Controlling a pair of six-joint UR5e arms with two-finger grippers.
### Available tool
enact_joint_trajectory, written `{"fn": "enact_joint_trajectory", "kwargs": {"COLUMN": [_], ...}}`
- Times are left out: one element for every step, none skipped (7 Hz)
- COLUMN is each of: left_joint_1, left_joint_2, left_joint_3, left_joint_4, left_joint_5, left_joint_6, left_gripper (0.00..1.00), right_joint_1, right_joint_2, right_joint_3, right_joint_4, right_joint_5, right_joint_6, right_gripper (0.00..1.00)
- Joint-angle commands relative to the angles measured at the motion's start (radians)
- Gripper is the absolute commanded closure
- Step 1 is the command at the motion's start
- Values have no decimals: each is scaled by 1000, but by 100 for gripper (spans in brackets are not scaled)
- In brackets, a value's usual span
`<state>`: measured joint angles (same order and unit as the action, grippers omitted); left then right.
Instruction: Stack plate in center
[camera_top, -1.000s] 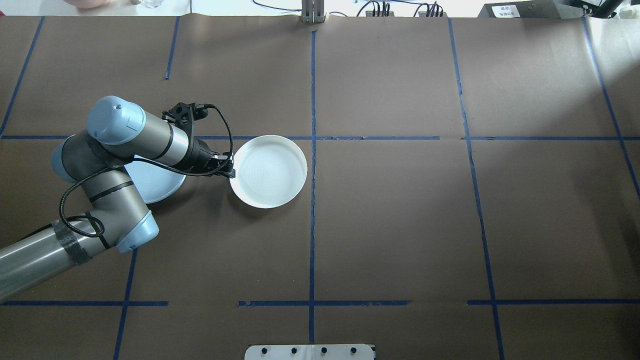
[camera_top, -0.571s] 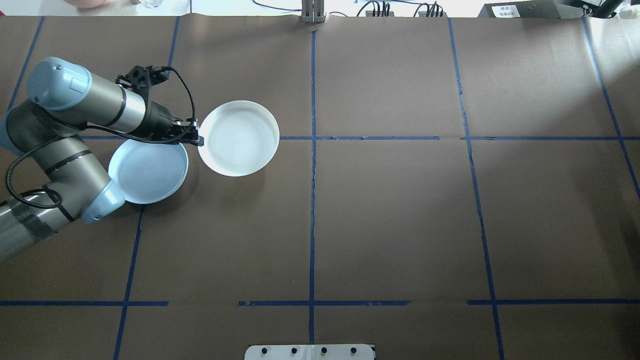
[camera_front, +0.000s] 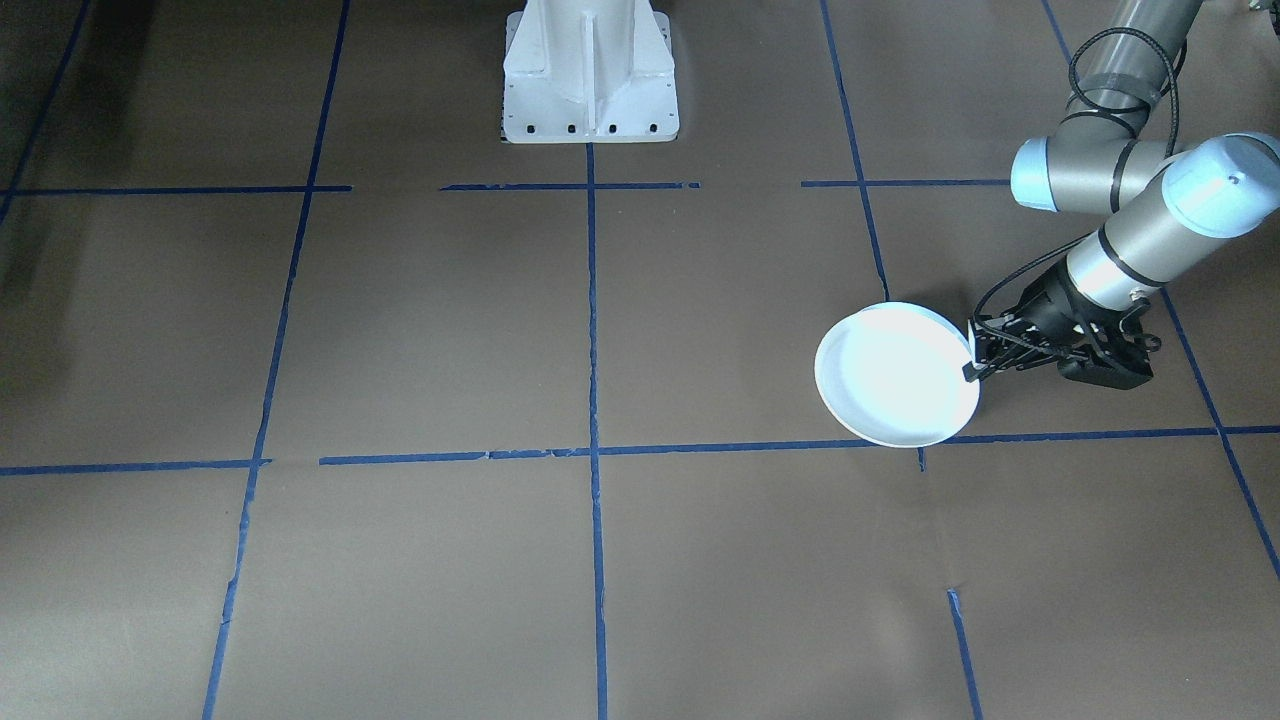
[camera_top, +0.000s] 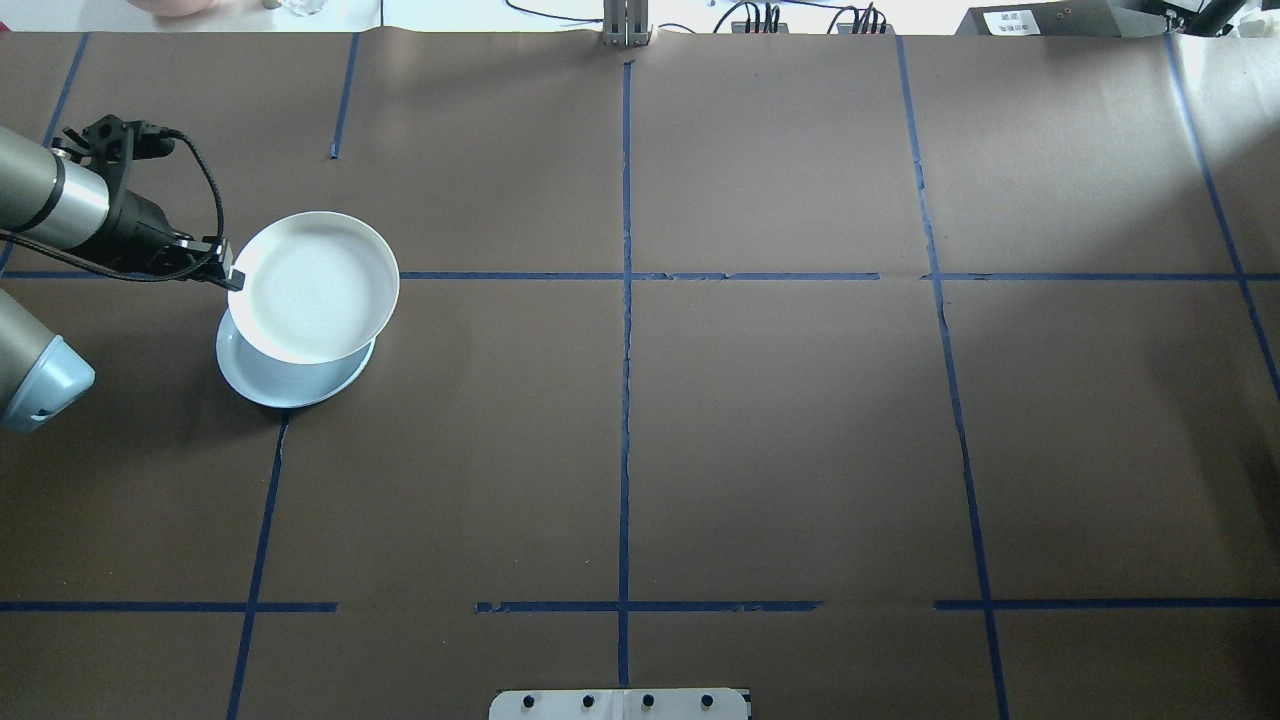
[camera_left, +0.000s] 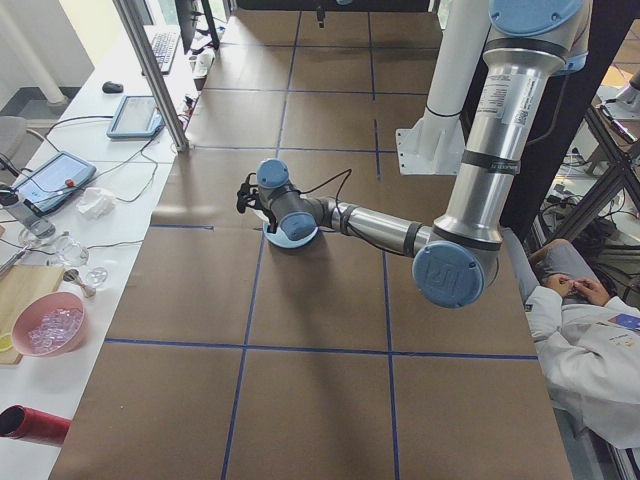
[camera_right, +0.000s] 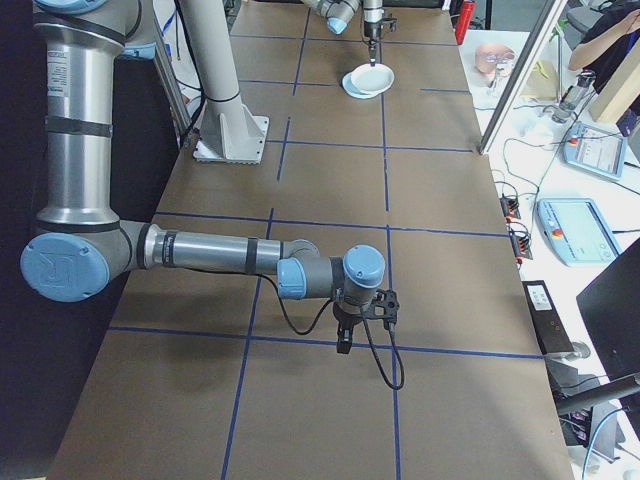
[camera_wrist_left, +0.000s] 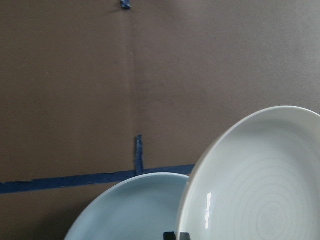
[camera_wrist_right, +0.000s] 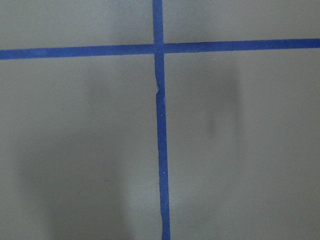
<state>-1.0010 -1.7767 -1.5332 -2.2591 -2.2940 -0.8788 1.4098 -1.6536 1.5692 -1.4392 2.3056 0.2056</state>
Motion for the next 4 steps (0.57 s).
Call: {"fn": "enact_joint_trajectory", "kwargs": {"left_joint_1": [-16, -10, -10, -10], "left_joint_2": [22, 20, 20, 22], "left_joint_3": [-4, -4, -4, -4], "left_joint_4": [16, 38, 45, 46], "left_joint_5": [-28, -28, -27, -27], "left_joint_6": [37, 43, 44, 46], "left_gripper": [100, 100, 100, 100], "right_joint_1": [0, 0, 0, 0], "right_joint_2": [0, 0, 0, 0], "right_joint_3": [0, 0, 0, 0], "right_joint_4": [0, 0, 0, 0], "right_joint_5": [0, 0, 0, 0], "right_joint_6": [0, 0, 0, 0], "right_gripper": [0, 0, 0, 0]}}
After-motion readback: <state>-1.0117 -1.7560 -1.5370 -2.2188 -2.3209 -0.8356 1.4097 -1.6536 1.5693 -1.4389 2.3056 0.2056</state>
